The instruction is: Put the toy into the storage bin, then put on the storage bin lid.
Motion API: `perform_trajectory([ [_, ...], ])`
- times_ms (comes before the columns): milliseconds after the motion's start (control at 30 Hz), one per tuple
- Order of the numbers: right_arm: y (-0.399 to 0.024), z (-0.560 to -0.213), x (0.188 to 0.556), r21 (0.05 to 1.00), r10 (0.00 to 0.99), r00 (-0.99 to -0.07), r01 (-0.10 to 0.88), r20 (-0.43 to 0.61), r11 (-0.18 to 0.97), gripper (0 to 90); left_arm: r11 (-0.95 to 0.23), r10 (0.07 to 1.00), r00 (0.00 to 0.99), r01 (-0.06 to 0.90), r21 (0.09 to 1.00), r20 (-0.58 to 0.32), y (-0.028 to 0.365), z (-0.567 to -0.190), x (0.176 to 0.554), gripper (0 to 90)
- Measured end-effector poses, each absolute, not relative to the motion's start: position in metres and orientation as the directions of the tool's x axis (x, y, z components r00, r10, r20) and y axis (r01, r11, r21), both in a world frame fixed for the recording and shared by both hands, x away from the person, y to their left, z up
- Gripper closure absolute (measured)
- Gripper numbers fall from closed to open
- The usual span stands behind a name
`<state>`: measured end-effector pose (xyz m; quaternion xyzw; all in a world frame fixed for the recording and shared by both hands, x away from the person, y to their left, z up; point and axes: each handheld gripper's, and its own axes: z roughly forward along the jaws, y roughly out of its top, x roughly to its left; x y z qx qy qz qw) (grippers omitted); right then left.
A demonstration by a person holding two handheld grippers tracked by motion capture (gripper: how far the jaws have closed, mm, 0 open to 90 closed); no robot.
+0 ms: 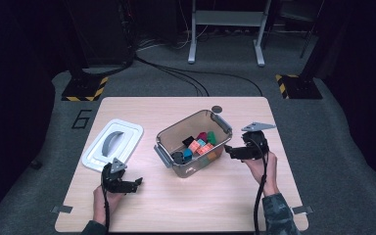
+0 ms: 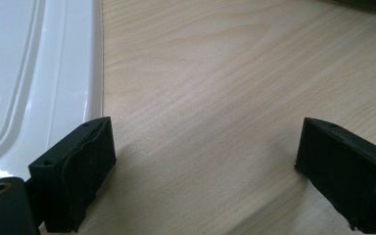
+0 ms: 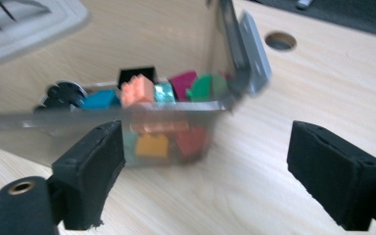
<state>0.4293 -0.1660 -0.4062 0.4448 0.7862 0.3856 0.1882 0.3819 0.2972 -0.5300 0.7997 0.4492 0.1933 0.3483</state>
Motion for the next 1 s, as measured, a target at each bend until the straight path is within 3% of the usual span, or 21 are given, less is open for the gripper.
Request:
perform_trajectory([
  [500,-0.203,-0.488,0.413,0.733,0.905,-0.415,0.644,0.094,0.219,6.4,-0.348,0.856,0.517,0.583,0.734,-0.005,0.297,-0.530,0.382,7.6],
  [1000,-0.218,-0.518,0.412,0.730,0.935,-0.351,0.653,0.056,0.201,4.7,-0.375,0.842,0.540,0.569,0.732,0.011,0.297,-0.529,0.381,8.7],
])
